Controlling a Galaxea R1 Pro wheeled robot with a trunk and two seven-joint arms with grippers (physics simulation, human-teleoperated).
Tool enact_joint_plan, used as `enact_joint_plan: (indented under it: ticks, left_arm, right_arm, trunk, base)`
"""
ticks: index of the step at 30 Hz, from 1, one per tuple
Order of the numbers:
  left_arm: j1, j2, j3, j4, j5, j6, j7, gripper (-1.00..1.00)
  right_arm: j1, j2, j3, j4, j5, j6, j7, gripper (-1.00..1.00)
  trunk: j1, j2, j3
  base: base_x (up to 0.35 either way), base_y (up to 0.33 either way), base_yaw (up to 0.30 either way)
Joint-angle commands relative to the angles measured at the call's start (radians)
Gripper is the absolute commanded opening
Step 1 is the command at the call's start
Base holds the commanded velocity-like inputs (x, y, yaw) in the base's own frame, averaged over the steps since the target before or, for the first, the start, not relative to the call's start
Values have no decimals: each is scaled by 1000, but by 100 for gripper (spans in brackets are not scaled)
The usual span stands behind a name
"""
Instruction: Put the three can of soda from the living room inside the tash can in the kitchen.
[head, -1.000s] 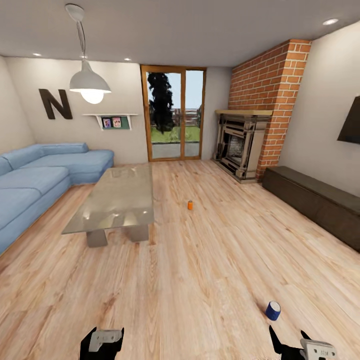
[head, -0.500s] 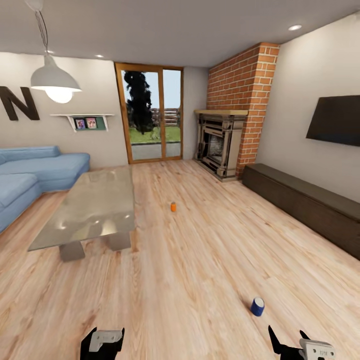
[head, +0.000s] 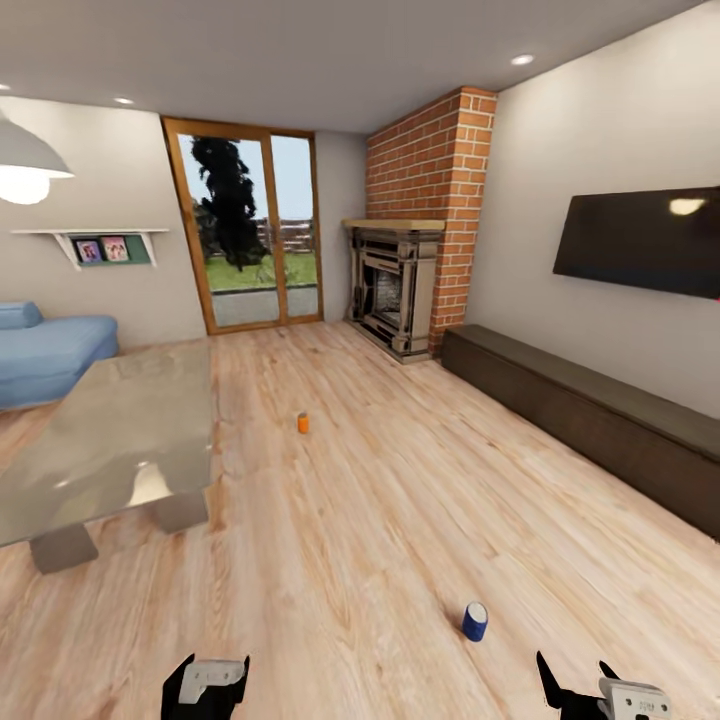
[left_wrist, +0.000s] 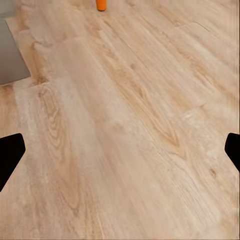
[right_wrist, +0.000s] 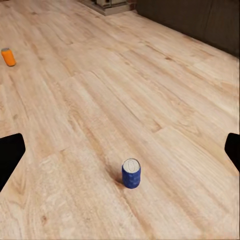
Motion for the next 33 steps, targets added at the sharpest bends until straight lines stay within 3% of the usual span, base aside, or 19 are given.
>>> enact_joint_plan:
  ticks: [1, 33]
  left_arm:
    - [0, 0, 0, 0, 0, 0, 0, 100]
    - [0, 0, -5, 0, 0, 1, 1, 100]
  right_arm:
    - [0, 0, 0, 0, 0, 0, 0, 100]
    - [0, 3, -2, 1, -2, 0, -1, 100]
  trunk:
    - [0, 0, 0]
    - [0, 0, 0]
  base:
    - [248, -189, -252]
    - [154, -250, -252]
